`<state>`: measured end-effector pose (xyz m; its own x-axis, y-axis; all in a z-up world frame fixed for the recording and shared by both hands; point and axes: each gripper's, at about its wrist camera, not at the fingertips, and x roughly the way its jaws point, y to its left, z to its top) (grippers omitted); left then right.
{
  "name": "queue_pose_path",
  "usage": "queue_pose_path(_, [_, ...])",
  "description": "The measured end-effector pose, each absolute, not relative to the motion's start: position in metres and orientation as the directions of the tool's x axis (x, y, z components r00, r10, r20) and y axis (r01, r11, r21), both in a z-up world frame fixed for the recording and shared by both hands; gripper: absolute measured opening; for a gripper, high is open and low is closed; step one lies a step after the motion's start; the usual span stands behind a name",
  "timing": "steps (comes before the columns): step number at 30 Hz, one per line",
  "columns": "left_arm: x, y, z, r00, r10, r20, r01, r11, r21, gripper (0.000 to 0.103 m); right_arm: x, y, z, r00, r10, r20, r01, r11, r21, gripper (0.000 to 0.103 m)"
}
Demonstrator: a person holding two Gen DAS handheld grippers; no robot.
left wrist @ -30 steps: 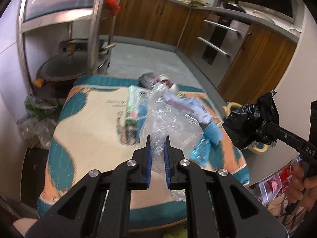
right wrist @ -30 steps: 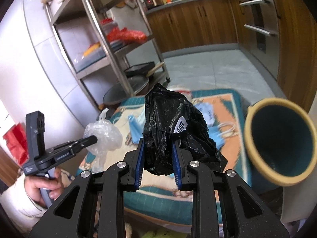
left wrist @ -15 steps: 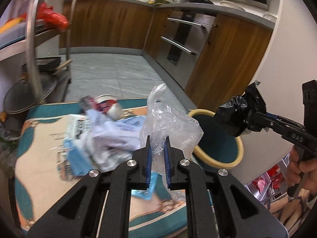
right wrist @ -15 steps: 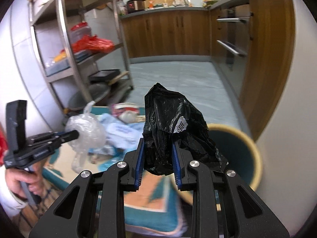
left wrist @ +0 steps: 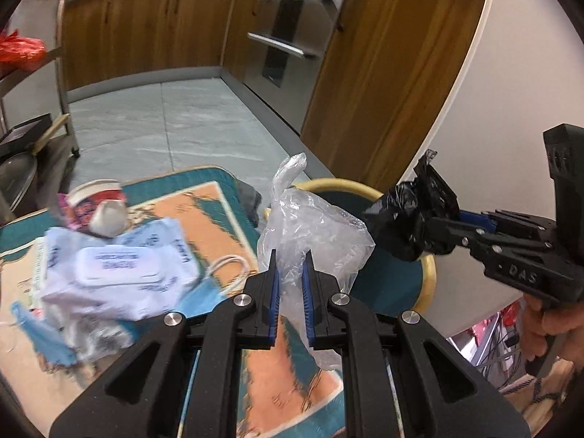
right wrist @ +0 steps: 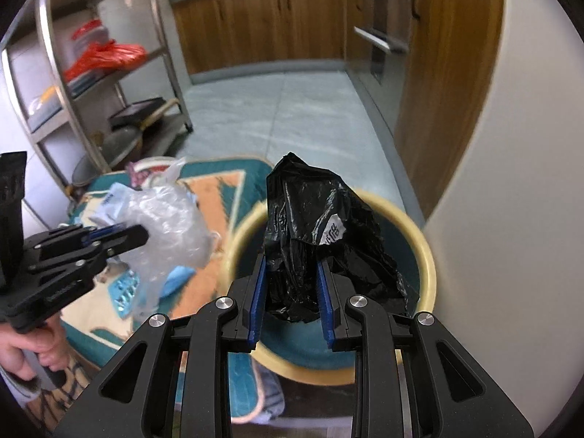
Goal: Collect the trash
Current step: 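Carry both bags over the teal bin and open both grippers to drop them, then move both grippers back over the cushion toward the masks and blister pack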
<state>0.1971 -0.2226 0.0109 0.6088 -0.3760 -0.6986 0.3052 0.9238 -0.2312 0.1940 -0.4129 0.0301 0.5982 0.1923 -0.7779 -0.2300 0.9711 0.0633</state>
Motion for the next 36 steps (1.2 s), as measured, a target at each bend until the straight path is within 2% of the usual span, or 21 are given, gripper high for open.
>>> queue_pose_path(7, [0.223, -0.261, -0.014, 0.544, -0.382, -0.747, 0.357, 0.911, -0.205, 0.011, 0.195, -0.434, -0.008, 0.495, 0.223, -0.84, -0.167, 0.973, 0.159, 0.027])
queue_pose_path(12, [0.234, -0.281, -0.033, 0.507, -0.371, -0.778, 0.375, 0.908, -0.189, 0.011, 0.196, -0.436, -0.024, 0.449, 0.193, -0.872, -0.16, 0.978, 0.135, 0.027])
queue_pose_path(15, [0.239, -0.289, -0.043, 0.483, -0.359, -0.798, 0.382, 0.907, -0.177, 0.011, 0.195, -0.435, -0.029, 0.434, 0.167, -0.886, -0.16, 0.981, 0.107, 0.038])
queue_pose_path(16, [0.239, -0.29, -0.046, 0.476, -0.359, -0.803, 0.385, 0.906, -0.176, 0.011, 0.194, -0.437, -0.029, 0.433, 0.147, -0.889, -0.15, 0.985, 0.089, 0.047])
queue_pose_path(17, [0.24, -0.291, -0.048, 0.473, -0.355, -0.806, 0.386, 0.906, -0.173, 0.015, 0.194, -0.438, -0.028, 0.435, 0.131, -0.891, -0.139, 0.987, 0.077, 0.052])
queue_pose_path(19, [0.239, -0.291, -0.05, 0.466, -0.36, -0.808, 0.39, 0.903, -0.178, 0.027, 0.195, -0.441, -0.023, 0.447, 0.123, -0.886, -0.12, 0.99, 0.077, 0.053])
queue_pose_path(21, [0.238, -0.29, -0.05, 0.462, -0.376, -0.803, 0.4, 0.897, -0.19, 0.045, 0.194, -0.448, -0.016, 0.466, 0.133, -0.875, -0.097, 0.99, 0.099, 0.059])
queue_pose_path(23, [0.235, -0.289, -0.048, 0.471, -0.383, -0.795, 0.406, 0.894, -0.19, 0.053, 0.193, -0.456, -0.009, 0.484, 0.141, -0.864, -0.077, 0.99, 0.118, 0.06])
queue_pose_path(31, [0.216, -0.271, -0.028, 0.518, -0.398, -0.757, 0.403, 0.894, -0.195, 0.056, 0.192, -0.466, 0.015, 0.565, 0.137, -0.814, -0.055, 0.99, 0.129, 0.062])
queue_pose_path(36, [0.193, -0.251, -0.009, 0.586, -0.39, -0.711, 0.392, 0.903, -0.172, 0.077, 0.192, -0.458, 0.024, 0.598, 0.143, -0.789, -0.062, 0.989, 0.132, 0.072])
